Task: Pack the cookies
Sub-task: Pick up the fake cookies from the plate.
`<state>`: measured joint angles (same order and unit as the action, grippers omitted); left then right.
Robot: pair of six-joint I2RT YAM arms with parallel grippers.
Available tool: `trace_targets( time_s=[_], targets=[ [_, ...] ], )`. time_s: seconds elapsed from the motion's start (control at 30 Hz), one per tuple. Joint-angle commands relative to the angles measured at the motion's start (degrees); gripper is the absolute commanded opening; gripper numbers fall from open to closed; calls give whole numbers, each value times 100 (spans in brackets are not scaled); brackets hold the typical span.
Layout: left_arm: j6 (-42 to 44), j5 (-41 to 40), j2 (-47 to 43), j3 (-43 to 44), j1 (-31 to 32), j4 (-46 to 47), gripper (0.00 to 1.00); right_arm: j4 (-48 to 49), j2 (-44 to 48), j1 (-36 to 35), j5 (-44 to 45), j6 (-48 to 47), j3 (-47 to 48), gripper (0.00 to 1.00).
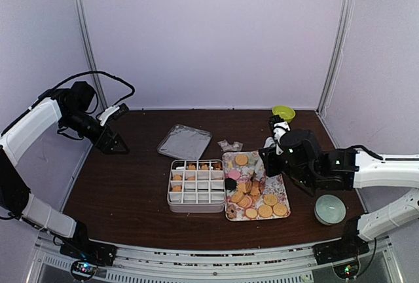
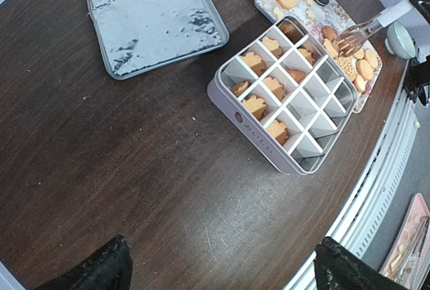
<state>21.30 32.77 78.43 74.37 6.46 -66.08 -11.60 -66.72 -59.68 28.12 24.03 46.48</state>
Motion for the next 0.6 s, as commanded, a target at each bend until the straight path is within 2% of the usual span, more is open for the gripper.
trace_targets(
  time_s=[0.0, 0.27, 0.43, 0.57],
  targets=[
    [-21, 36, -34, 51, -44, -18, 97, -159, 223, 35, 62, -94, 134, 23],
    [23, -53, -39, 2, -46, -27, 97, -232, 77, -156, -59, -559, 1142, 20],
    [41, -100, -21, -19, -48, -27, 98, -82, -582, -541, -203, -768, 1966, 19],
    [58, -157, -4, -36, -47, -27, 98, 113, -1450, -872, -532, -857, 2679, 19]
  ],
)
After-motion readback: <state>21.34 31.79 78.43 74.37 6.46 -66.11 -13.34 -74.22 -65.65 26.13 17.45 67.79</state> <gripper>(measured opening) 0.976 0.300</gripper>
